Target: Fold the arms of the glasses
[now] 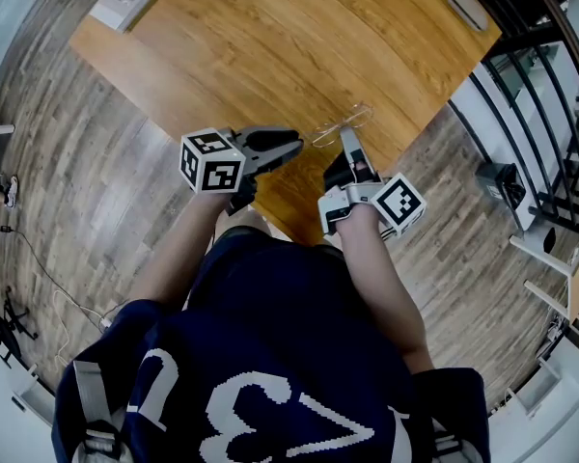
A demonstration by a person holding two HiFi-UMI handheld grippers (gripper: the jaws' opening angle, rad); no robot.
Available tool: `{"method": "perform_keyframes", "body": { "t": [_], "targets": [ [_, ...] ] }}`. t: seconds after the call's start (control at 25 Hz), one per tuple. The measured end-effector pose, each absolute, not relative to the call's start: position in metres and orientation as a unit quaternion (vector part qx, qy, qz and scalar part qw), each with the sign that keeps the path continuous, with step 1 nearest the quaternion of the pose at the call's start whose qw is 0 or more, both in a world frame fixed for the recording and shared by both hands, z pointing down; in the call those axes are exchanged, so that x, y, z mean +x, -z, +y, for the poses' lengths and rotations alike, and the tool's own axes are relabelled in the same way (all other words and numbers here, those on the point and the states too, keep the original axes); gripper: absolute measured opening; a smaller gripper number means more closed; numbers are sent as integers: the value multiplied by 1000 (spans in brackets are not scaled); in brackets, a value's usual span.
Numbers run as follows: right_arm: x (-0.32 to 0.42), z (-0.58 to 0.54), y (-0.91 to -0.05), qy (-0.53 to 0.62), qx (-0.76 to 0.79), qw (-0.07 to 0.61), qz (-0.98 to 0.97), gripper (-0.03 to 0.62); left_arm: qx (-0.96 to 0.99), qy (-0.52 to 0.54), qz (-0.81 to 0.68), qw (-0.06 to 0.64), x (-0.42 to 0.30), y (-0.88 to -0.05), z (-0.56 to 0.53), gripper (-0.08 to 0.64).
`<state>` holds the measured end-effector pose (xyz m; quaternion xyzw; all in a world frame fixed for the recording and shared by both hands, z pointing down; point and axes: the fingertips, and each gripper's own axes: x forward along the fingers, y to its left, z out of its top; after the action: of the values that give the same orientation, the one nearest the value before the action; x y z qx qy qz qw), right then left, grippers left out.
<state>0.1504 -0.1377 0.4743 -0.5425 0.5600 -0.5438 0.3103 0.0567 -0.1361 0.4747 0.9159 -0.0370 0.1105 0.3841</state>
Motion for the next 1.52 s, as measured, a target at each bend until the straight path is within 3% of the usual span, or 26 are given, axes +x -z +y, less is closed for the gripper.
{"method": "perform_keyframes", "body": {
  "t": [0.44, 0.68, 0.8, 0.96, 1.12, 1.36, 1.44, 1.52],
  "targets": [
    [165, -101, -573, 621, -627, 185, 433, 35, 913, -120, -70, 383, 35, -485, -133, 69],
    [163, -105, -594, 628, -636, 169, 415, 38, 914, -116, -78, 381, 30, -486, -133, 71],
    [154, -116, -594, 626, -625, 175, 432, 105, 915, -117, -84, 377, 25, -485, -136, 71],
    [152, -121, -593, 622, -625, 169, 440, 90, 915, -114, -92, 376, 22, -483, -139, 71],
    [149, -110, -607, 647, -615, 151, 425, 144, 914, -111, -95, 378, 20, -483, -140, 71],
    [157, -95, -608, 629, -628, 92, 449, 155, 917, -107, -94, 374, 24, -483, -144, 71],
    [164, -96, -599, 615, -632, 102, 461, 131, 920, -103, -96, 364, 27, -479, -146, 71],
    [171, -102, -582, 588, -636, 115, 486, 45, 928, -99, -106, 342, 29, -471, -151, 69]
  ]
}}
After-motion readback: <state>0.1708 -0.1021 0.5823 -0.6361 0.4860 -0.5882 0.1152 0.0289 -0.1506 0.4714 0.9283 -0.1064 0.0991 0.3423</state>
